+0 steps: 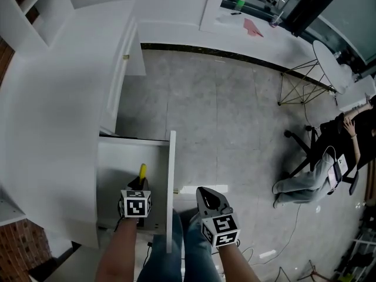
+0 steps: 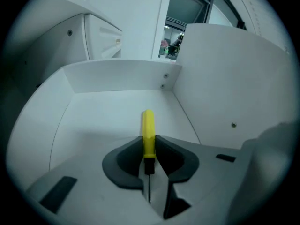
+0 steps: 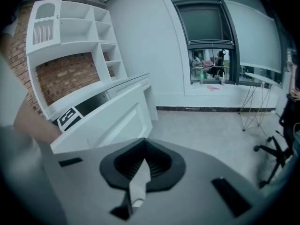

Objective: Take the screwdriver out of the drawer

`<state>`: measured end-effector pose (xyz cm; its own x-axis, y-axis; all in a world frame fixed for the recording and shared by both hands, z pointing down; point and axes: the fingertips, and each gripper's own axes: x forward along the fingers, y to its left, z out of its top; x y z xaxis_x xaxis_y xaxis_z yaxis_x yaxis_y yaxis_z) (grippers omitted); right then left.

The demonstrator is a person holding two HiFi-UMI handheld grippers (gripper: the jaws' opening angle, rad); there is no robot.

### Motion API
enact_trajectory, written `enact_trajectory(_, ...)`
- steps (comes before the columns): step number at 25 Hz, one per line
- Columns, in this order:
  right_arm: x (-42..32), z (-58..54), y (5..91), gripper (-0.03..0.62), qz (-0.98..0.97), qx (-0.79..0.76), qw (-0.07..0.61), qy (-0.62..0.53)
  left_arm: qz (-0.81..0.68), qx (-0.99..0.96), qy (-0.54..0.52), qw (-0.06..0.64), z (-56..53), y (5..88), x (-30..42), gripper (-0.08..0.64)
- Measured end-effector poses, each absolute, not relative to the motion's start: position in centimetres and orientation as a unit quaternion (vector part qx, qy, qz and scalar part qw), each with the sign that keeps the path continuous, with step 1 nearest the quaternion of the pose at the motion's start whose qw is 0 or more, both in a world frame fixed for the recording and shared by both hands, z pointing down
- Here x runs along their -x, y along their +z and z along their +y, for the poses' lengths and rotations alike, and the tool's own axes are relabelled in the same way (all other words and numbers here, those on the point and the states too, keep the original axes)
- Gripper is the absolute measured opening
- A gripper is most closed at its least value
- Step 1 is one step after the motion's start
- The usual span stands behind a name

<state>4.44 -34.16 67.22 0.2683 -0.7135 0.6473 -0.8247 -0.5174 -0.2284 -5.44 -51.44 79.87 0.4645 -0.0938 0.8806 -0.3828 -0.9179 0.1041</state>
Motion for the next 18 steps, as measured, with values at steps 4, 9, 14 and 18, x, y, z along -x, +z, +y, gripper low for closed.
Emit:
enact_trajectory(4,-4.8,-34.1,66.7,0.011,-0.489,-0.794,0.076,0.354,-0.144,-0.844,0.493,0.152,-51.4,79.5,5.5,0.086)
enact_trajectory(9,-5.7,-33.8,64.5,0.011,-0.505,-0.788,0.081,0.342,-0.146,-0.863,0.46,0.149,-50.9,76.1,4.0,0.086)
enact_trajectory(14,-6.0,-34.7,61.3,0.009,-0.527,-0.787,0.084,0.309,-0.157,-0.885,0.415,0.141,-51.4,71.2,3.4,0.086)
enact_trajectory(18,-6.8,-35.0,57.1,0.009,-0.541,-0.79,0.091,0.272,-0.168,-0.903,0.373,0.131,-51.4,66.1,3.1,0.086)
